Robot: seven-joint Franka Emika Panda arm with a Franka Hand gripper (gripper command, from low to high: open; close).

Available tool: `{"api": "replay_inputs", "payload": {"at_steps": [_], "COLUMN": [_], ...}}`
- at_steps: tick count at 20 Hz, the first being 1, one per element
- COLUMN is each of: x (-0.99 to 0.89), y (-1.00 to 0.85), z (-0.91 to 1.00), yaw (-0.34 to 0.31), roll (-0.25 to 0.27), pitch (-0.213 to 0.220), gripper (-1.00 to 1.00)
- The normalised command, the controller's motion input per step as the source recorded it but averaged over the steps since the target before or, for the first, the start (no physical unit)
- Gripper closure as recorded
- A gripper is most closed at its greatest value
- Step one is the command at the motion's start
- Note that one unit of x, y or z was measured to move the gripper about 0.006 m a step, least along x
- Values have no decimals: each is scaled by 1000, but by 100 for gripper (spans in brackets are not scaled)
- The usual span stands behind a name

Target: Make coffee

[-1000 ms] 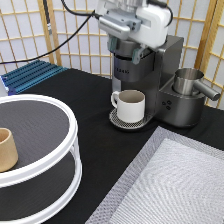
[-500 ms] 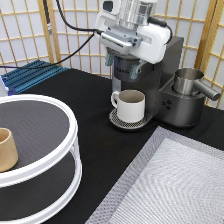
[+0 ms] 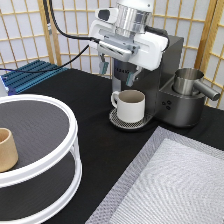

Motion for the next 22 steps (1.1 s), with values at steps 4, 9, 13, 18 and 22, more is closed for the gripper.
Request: {"api": "replay_inputs", "payload": {"at_steps": [4, 9, 13, 18, 22], "x": [-7, -200, -416, -355, -301], "y": [-750, -416, 276, 438, 231], "z": [535, 771, 601, 471, 179], "yaw": [46, 57, 131, 212, 281], "roll": [219, 180, 68, -1, 8], "pitch": [14, -10, -49, -29, -52], "gripper": [-100, -100, -100, -100, -100]}}
